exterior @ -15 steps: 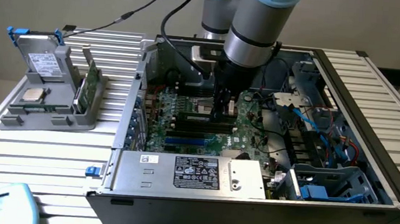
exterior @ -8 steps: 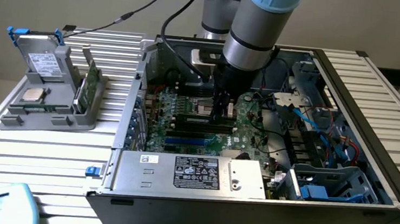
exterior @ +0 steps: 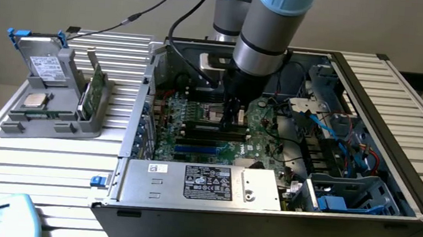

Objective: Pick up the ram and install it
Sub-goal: 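Insert the ram into the slot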

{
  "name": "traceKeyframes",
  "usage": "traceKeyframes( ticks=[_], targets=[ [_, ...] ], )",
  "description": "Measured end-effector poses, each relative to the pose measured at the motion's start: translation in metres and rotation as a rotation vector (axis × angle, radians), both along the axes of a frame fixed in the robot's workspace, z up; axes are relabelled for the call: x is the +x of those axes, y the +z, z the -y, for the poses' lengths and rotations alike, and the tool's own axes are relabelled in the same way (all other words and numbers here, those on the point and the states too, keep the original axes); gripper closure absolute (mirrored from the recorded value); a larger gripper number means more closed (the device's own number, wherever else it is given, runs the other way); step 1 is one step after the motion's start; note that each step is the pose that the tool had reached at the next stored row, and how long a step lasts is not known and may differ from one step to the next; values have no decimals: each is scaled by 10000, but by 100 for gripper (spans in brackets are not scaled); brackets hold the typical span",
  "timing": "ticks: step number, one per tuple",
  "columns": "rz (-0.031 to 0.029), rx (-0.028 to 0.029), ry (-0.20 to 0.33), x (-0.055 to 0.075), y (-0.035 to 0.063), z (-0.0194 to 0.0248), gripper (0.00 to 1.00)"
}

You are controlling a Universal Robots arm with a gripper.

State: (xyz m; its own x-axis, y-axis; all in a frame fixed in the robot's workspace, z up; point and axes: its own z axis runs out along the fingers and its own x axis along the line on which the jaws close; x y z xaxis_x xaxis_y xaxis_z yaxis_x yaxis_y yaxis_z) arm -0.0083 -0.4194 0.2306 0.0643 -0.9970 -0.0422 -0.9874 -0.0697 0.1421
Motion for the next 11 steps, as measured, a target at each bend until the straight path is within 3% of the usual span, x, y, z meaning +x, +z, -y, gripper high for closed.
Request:
traceKeyframes(
  ticks=[5,11],
  targets=[
    [1,-1,0,-1,-7,-5,86],
    [8,-4,7,-1,-39,-47,86]
  ],
)
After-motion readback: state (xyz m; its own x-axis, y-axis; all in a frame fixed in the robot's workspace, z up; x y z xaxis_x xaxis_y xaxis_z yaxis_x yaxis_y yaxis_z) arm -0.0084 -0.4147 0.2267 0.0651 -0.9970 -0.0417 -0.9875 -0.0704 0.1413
